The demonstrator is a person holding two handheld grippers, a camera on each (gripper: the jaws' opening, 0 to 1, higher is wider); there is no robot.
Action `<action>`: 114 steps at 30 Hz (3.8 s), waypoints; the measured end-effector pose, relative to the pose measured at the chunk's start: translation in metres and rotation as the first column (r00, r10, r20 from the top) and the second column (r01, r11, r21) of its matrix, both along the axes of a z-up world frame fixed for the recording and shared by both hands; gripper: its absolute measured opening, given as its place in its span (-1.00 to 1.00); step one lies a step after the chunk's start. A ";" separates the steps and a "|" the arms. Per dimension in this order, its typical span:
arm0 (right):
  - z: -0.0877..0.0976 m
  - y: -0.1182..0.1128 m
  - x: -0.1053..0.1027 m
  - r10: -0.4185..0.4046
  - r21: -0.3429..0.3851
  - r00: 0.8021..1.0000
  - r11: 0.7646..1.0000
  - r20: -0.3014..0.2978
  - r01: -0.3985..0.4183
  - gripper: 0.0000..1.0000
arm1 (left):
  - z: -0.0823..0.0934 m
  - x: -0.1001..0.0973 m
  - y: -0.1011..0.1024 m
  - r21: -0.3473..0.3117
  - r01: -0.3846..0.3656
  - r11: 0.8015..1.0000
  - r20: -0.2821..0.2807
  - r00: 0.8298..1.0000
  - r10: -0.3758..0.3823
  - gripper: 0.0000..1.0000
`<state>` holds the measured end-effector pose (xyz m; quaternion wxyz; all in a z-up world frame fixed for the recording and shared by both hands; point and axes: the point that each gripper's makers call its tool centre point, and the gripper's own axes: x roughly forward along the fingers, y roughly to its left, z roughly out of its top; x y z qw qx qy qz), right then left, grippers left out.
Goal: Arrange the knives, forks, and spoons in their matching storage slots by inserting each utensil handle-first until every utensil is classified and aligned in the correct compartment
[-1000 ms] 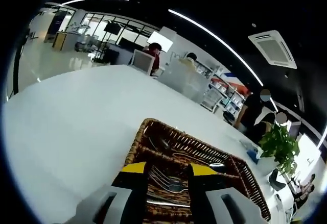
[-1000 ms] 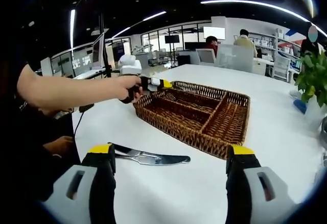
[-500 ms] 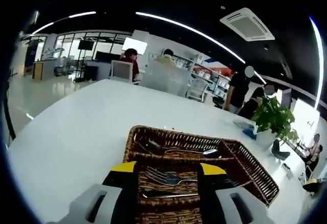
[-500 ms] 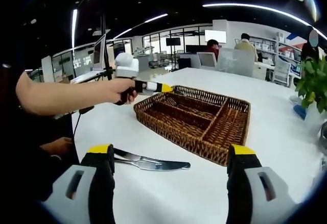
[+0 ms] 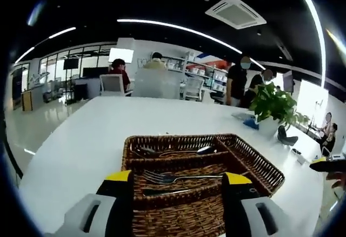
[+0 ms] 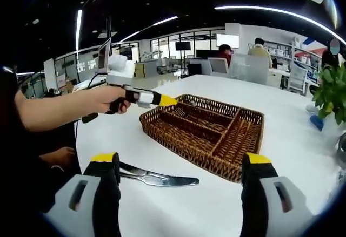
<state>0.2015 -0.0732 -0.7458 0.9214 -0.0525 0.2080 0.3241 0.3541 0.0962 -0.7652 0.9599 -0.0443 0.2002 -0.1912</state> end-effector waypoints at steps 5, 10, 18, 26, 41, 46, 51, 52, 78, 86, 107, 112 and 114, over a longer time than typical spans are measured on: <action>0.003 -0.001 0.004 -0.011 0.007 1.000 1.000 0.004 0.011 0.93 | 0.008 -0.026 -0.013 0.001 0.094 0.996 0.023 0.995 -0.094 0.53; 0.004 -0.004 0.007 -0.020 0.004 1.000 1.000 0.004 0.020 0.95 | 0.013 -0.048 -0.021 -0.008 0.157 0.987 0.024 0.987 -0.157 0.65; 0.007 -0.009 0.013 -0.035 0.010 0.999 0.999 0.009 0.035 0.97 | 0.025 -0.064 -0.020 -0.029 0.182 0.983 0.038 0.983 -0.181 0.83; 0.006 -0.015 0.014 -0.032 0.009 0.999 0.999 0.010 0.032 0.99 | 0.029 -0.089 -0.021 0.000 0.266 0.964 0.035 0.963 -0.266 1.00; 0.002 -0.027 0.018 -0.038 -0.002 0.999 0.999 -0.006 0.038 0.99 | 0.035 -0.122 -0.012 -0.010 0.324 0.946 0.053 0.945 -0.323 0.99; 0.003 -0.028 0.020 -0.044 -0.002 0.999 0.999 -0.003 0.044 0.99 | 0.042 -0.125 -0.008 -0.019 0.321 0.947 0.089 0.944 -0.319 0.99; 0.006 -0.028 0.021 -0.054 0.007 0.999 0.999 0.004 0.054 0.99 | 0.026 -0.129 -0.002 0.026 0.326 0.945 0.018 0.945 -0.326 0.99; 0.007 -0.028 0.021 -0.054 0.010 0.999 0.999 0.005 0.054 0.99 | 0.023 -0.129 0.000 0.033 0.323 0.946 0.010 0.946 -0.324 0.99; 0.005 -0.026 0.017 -0.038 -0.004 0.999 0.999 0.000 0.038 0.99 | 0.020 -0.135 -0.005 0.069 0.357 0.931 -0.008 0.934 -0.358 0.99; 0.001 -0.023 0.016 -0.014 -0.028 1.000 1.000 -0.007 0.014 0.99 | 0.018 -0.140 -0.006 0.084 0.366 0.927 -0.022 0.931 -0.365 0.99; -0.009 -0.015 0.009 0.099 -0.127 0.995 0.987 -0.009 -0.099 0.74 | 0.010 -0.154 -0.009 0.135 0.383 0.914 -0.055 0.924 -0.379 0.99; -0.014 -0.009 0.005 0.163 -0.181 0.987 0.970 -0.008 -0.162 0.67 | 0.007 -0.161 -0.011 0.145 0.406 0.902 -0.074 0.914 -0.400 0.91; -0.018 -0.005 0.002 0.191 -0.206 0.982 0.960 -0.014 -0.190 0.64 | 0.005 -0.163 -0.012 0.151 0.414 0.898 -0.081 0.910 -0.406 0.90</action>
